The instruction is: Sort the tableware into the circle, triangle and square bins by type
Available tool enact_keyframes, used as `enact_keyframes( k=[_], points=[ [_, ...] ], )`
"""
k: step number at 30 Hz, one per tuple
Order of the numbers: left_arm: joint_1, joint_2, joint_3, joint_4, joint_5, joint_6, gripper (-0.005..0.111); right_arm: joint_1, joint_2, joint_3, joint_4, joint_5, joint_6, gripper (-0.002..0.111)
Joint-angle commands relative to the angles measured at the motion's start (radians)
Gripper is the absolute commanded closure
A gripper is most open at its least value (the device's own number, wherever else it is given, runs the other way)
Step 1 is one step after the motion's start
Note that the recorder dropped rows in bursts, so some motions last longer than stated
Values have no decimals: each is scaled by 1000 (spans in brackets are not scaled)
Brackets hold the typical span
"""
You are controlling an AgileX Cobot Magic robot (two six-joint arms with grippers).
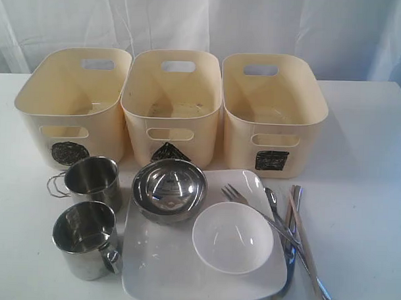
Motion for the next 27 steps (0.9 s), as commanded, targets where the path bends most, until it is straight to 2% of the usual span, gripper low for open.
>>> enact_keyframes(
  k=[1,27],
  points=[
    [-5,-4,4,1,0,3,107,-1,-6,5,2,-8,4,108],
    [-5,-4,4,31,-1,39,107,-1,-6,5,2,-8,4,108]
  ],
)
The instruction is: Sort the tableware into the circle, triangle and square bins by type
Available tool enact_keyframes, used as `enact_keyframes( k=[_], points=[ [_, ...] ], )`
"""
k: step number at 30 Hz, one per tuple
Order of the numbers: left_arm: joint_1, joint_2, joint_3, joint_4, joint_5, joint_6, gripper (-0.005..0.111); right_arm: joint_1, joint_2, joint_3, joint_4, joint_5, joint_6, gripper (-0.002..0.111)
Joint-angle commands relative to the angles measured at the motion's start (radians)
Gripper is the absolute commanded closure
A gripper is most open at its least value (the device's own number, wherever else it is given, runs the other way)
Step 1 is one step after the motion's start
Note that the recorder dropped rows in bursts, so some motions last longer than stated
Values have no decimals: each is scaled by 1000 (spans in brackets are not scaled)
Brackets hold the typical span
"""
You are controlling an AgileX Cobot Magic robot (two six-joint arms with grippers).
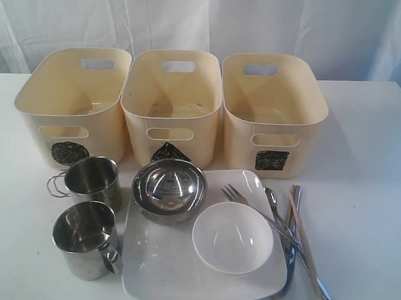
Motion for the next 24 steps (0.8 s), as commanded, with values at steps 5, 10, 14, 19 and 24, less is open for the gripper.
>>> enact_keyframes(
  k=[5,10,14,19,24],
  points=[
    [-5,-4,4,2,-1,3,107,-1,-6,5,2,-8,4,108],
    [-5,-4,4,-81,-32,-45,107,-1,-6,5,2,-8,4,108],
    [-5,-4,4,-159,-91,-49,107,-1,-6,5,2,-8,4,108],
    [-5,-4,4,-383,-161,-49,107,-1,-6,5,2,-8,4,108],
    [-5,-4,4,-512,-180,-60,107,-1,-6,5,2,-8,4,108]
  ],
)
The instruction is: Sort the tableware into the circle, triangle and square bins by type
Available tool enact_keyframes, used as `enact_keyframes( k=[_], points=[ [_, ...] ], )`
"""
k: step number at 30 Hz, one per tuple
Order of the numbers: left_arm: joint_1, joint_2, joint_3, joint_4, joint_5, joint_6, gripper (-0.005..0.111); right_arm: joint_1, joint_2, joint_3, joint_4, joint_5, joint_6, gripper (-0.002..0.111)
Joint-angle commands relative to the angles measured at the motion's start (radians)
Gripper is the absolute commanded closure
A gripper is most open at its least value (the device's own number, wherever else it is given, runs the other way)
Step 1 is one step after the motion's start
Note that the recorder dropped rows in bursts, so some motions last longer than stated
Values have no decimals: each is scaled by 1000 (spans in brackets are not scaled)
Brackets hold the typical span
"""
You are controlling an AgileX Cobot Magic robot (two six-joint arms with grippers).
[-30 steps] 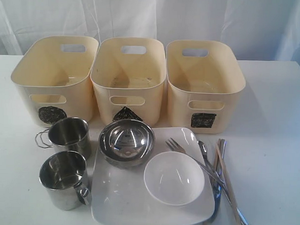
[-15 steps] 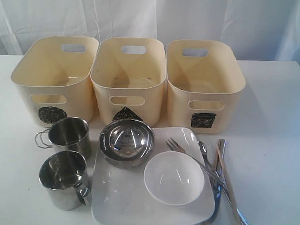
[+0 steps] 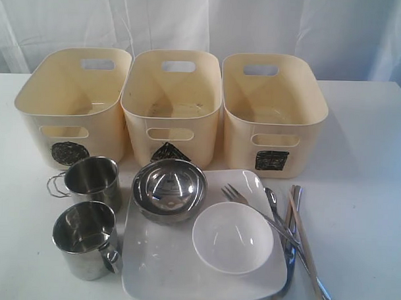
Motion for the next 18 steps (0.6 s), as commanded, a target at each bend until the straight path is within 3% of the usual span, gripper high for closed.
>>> enact_keyframes(
  k=[1,8,18],
  points=[
    [-5,-4,4,-131,-26,-23,107,-1,-6,5,2,-8,4,108],
    [-5,-4,4,-275,-45,-23,107,-1,-6,5,2,-8,4,108],
    [-5,-4,-113,-275,-7,122,107,-1,-6,5,2,-8,4,108]
  ],
)
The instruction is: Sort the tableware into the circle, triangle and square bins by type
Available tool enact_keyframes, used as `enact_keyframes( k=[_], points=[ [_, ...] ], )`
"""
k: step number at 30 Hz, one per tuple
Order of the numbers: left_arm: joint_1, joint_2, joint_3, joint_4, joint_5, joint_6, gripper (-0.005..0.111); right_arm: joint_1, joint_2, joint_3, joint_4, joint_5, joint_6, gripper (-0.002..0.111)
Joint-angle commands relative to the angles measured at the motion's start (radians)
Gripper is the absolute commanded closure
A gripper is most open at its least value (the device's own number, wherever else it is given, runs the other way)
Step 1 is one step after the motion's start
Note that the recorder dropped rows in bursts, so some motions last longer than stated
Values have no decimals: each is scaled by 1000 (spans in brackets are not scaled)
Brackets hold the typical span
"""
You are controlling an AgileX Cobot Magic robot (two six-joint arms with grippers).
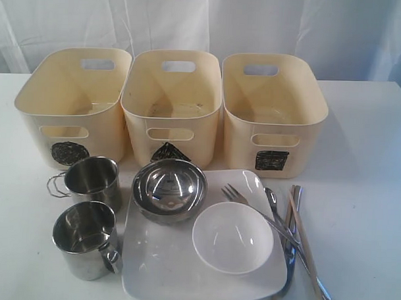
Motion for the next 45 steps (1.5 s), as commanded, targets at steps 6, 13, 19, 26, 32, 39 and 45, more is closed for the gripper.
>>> enact_keyframes(
  k=[6,13,19,26,32,39,45],
  points=[
    [-5,33,-130,-16,61,172,107,-1,-6,5,2,-8,4,108],
    [-5,145,-217,-16,85,247,107,-1,-6,5,2,-8,4,108],
    [-5,272,-290,-16,98,372,107,-1,-6,5,2,-8,4,108],
    [-5,475,-333,-19,89,468,107,-1,-6,5,2,-8,4,108],
    [-5,661,-338,-19,60,485,107,-1,-6,5,2,-8,4,108],
    [-5,793,-383,-49,42,490,107,-1,-6,5,2,-8,4,108],
    [-5,881,-440,-113,119,493,107,-1,-6,5,2,-8,-14,108]
  ],
)
